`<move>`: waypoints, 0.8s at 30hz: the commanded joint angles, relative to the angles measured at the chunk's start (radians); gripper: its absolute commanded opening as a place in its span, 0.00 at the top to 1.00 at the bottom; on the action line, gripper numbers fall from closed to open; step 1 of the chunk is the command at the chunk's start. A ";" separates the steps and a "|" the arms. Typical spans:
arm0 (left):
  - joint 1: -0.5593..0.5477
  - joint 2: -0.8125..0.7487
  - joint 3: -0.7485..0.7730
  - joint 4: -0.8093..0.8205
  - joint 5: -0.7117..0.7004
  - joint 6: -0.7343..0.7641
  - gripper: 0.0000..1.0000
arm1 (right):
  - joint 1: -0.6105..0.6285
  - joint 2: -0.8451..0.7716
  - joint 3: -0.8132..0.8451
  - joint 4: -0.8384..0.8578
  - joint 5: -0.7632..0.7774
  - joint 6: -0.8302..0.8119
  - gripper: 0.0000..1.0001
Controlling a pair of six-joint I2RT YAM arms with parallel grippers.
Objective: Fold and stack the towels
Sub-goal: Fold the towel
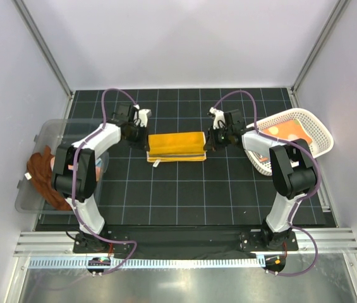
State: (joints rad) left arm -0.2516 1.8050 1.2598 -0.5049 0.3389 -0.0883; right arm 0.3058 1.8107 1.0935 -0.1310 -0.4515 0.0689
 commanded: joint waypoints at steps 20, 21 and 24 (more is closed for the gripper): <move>-0.028 0.008 0.059 0.045 0.037 -0.263 0.71 | 0.041 0.018 0.157 -0.059 0.053 0.212 0.67; -0.028 0.014 0.053 0.048 0.026 -0.271 0.71 | 0.044 0.041 0.161 -0.058 0.051 0.227 0.67; -0.028 0.024 0.001 0.036 -0.040 -0.294 0.72 | 0.078 0.079 0.132 -0.045 0.054 0.249 0.67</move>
State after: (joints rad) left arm -0.2790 1.8137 1.3075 -0.4873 0.3359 -0.3180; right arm 0.3580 1.8690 1.2301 -0.1951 -0.4122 0.2661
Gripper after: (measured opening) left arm 0.282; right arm 0.330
